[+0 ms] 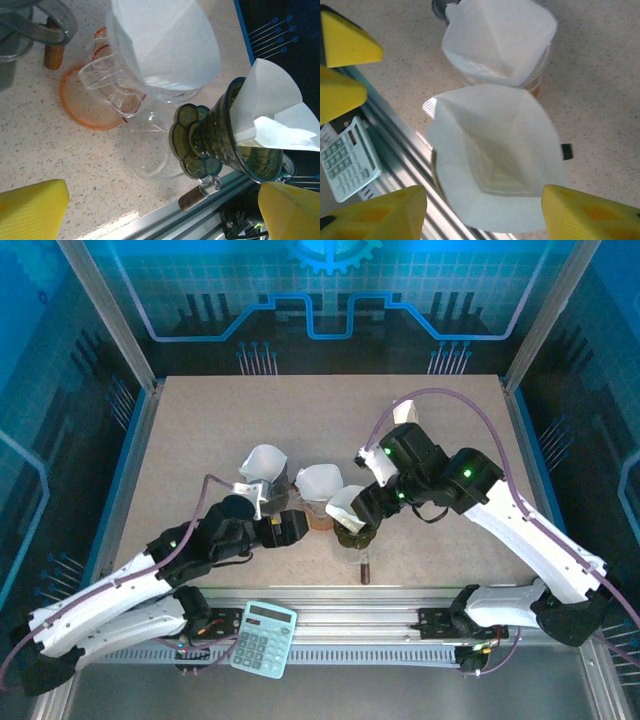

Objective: Place the coffee filter in the dripper

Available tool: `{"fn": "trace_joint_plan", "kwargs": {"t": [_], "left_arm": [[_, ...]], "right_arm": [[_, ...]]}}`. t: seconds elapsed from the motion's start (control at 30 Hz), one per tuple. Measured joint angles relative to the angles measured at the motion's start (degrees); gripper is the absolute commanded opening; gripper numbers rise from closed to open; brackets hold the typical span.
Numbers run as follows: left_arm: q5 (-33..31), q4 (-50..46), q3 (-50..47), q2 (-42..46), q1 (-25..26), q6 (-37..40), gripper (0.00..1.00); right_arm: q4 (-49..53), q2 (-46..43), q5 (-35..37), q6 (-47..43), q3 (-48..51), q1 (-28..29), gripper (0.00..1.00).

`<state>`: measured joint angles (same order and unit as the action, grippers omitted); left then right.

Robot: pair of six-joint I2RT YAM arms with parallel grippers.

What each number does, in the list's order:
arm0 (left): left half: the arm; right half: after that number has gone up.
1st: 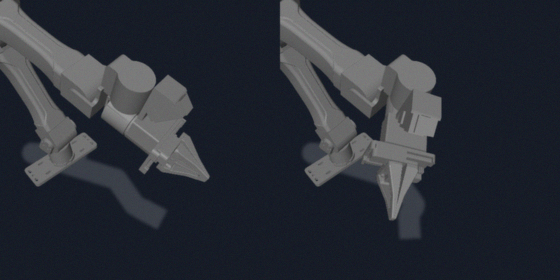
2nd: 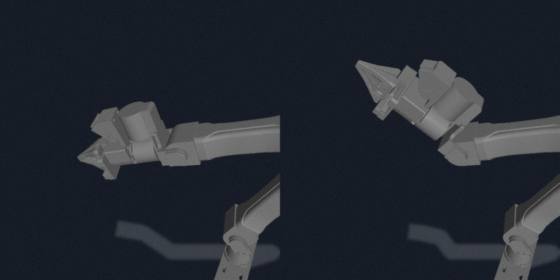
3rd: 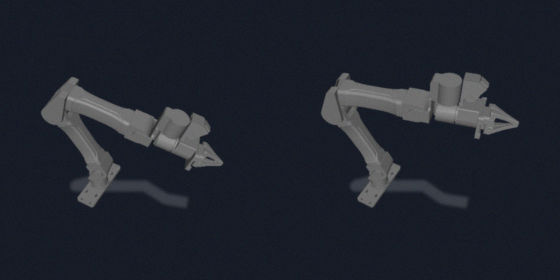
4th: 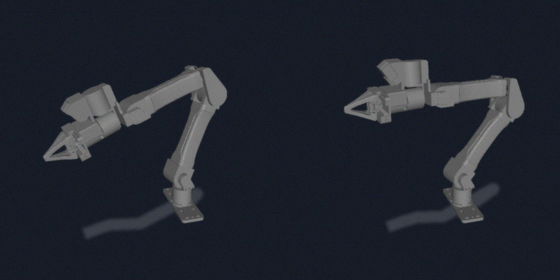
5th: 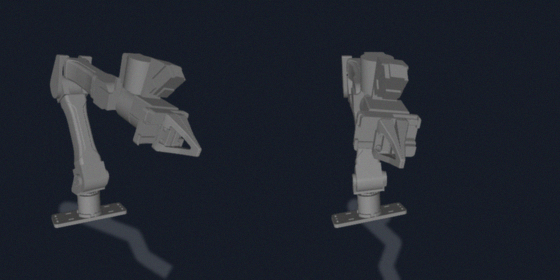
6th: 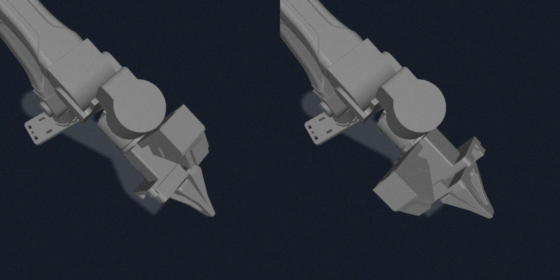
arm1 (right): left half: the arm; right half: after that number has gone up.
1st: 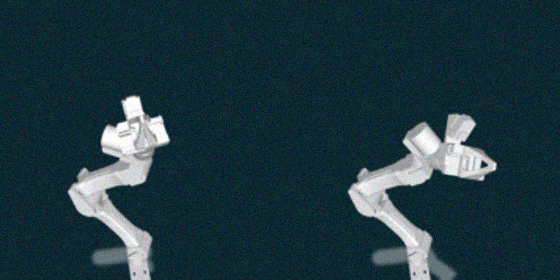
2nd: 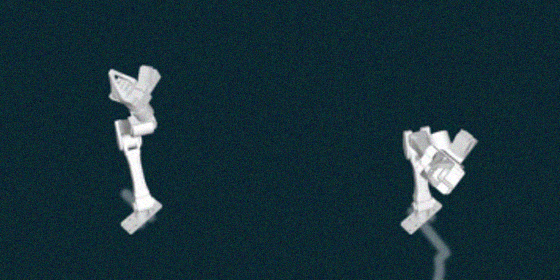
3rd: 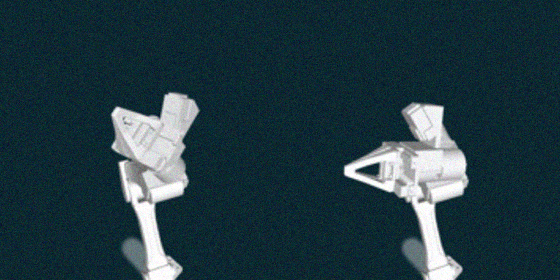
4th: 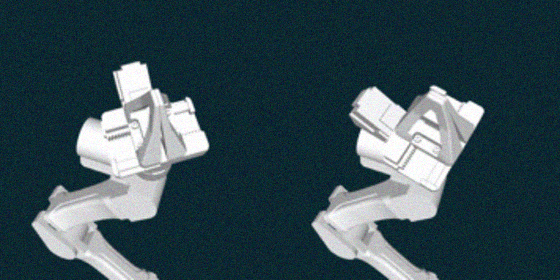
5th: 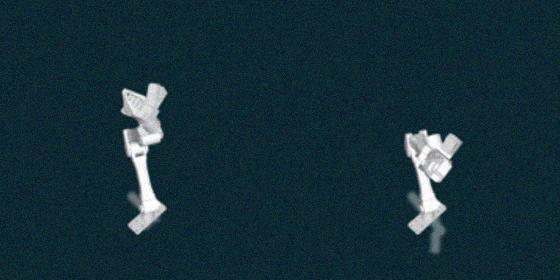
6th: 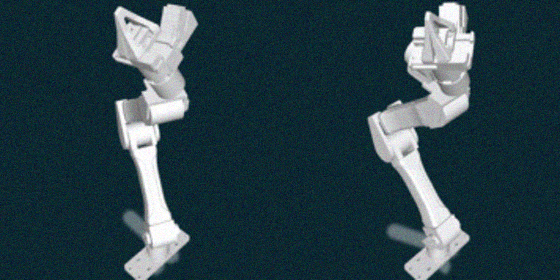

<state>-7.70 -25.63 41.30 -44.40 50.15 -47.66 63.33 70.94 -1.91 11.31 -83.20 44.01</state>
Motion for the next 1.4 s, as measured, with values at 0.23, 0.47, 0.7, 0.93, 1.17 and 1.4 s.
{"fn": "trace_joint_plan", "kwargs": {"t": [0.23,0.47,0.7,0.93,1.17,1.4], "left_arm": [[1.2,1.53,4.24,-5.7,0.0,1.68,0.95],[2.21,2.23,9.09,-11.41,0.0,3.5,0.92],[3.98,4.96,10.6,-16.06,0.0,4.17,0.89],[6.08,7.8,10.75,-19.65,0.0,4.15,0.83],[7.54,8.57,10.75,-20.7,0.0,4.13,0.77],[8.22,9.73,10.73,-20.7,0.0,4.09,0.74]], "right_arm": [[-1.53,0.42,0.66,-1.64,2.1,-0.79,0.45],[-3.41,0.42,0.15,-2.84,5.62,-0.22,0.22],[-4.46,0.42,-0.09,-2.62,8.87,1.33,0.16],[-5.53,0.39,-0.26,-2.54,10.03,2.23,0.14],[-6.1,0.42,-0.24,-2.36,10.25,2.43,0.14],[-7.87,0.42,-0.26,-1.9,12.15,2.45,0.14]]}}
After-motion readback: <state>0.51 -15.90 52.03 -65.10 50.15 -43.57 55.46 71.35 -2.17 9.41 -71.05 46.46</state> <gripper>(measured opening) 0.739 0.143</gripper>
